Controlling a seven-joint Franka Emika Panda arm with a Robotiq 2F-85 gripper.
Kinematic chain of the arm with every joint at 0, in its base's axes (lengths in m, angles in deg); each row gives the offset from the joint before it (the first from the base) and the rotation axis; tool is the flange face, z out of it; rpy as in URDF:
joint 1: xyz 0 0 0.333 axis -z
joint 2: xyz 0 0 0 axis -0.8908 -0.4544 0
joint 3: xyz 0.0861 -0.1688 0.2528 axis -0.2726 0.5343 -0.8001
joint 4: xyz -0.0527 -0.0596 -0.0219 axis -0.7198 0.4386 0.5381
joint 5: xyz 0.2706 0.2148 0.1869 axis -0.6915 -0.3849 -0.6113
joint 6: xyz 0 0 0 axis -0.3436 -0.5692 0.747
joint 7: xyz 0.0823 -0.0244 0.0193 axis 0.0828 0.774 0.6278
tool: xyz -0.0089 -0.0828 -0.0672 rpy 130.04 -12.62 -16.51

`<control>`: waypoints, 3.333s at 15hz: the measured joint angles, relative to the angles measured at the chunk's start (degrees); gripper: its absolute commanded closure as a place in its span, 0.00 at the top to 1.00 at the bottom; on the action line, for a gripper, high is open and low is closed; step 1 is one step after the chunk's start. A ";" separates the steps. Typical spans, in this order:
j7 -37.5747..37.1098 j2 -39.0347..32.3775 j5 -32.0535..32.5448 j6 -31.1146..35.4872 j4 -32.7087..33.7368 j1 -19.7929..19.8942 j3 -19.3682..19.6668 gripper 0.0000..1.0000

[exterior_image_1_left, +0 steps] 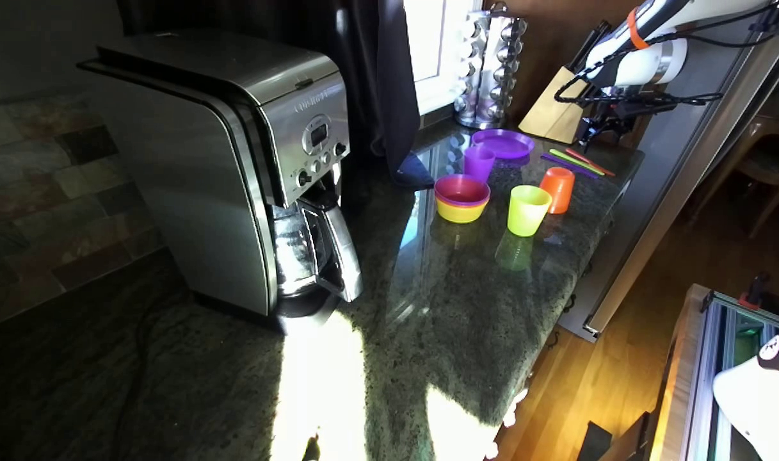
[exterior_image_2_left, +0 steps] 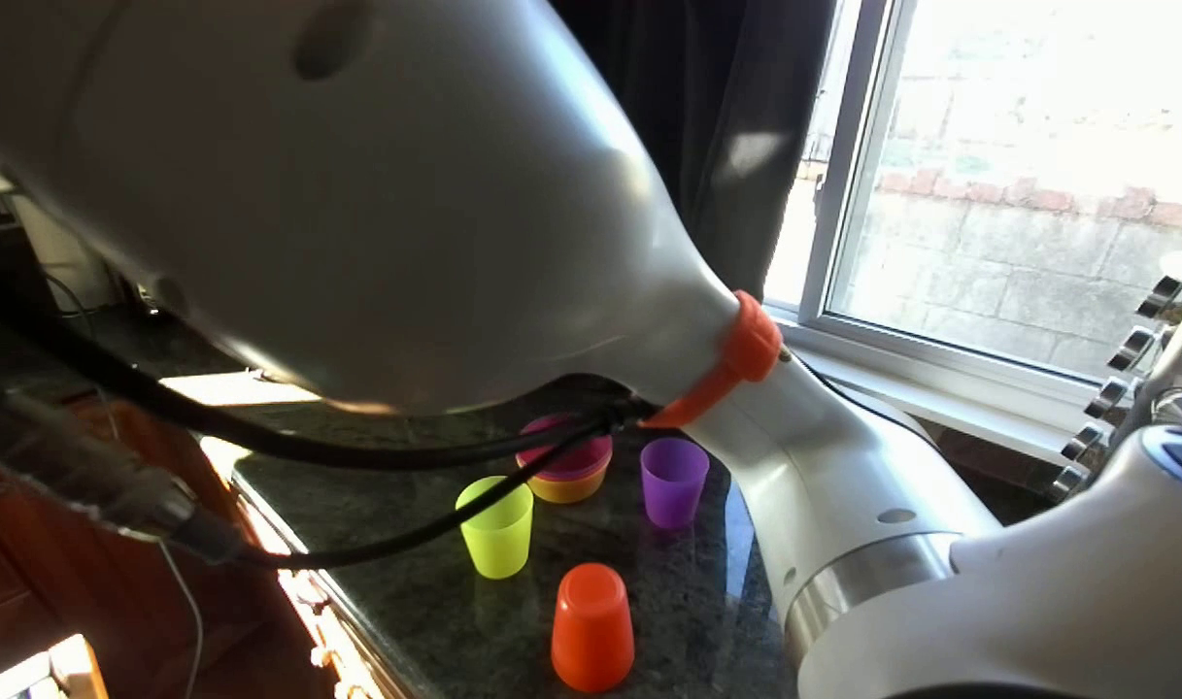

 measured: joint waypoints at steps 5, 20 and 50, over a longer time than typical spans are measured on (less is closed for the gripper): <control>-0.81 -3.04 -0.09 -1.87 3.73 1.28 -1.83 1.00; -2.91 -4.91 0.18 -4.92 6.95 1.60 -2.93 0.05; -7.80 -4.56 1.13 -5.62 5.84 2.35 -2.26 0.51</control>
